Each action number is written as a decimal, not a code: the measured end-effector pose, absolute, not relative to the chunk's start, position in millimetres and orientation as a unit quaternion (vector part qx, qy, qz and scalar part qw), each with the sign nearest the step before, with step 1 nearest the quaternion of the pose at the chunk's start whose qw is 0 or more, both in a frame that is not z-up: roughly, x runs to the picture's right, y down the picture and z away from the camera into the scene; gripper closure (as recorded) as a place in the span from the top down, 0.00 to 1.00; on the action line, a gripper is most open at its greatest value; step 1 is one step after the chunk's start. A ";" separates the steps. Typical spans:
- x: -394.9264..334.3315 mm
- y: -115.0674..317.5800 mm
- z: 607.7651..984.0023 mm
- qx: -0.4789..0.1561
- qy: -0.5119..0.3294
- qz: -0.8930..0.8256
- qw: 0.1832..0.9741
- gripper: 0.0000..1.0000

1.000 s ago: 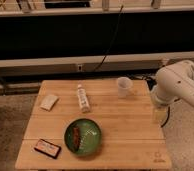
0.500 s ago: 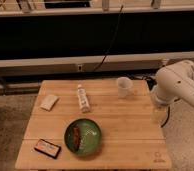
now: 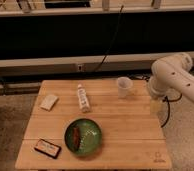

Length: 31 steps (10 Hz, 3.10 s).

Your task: Pick up the ceramic cup

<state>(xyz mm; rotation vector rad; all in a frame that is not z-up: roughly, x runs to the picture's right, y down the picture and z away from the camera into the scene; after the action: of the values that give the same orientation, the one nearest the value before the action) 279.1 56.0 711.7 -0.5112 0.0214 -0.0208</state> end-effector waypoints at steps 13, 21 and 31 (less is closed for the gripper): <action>256.2 15.7 769.4 -0.231 -0.005 -0.089 0.969 0.80; 231.7 14.5 802.4 -0.234 -0.023 -0.139 0.962 0.80; 224.8 23.7 834.9 -0.239 -0.064 -0.175 0.953 0.80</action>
<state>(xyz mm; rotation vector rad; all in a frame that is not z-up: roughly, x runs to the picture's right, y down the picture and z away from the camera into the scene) 224.8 23.7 834.9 -0.4856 -0.1297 -0.3554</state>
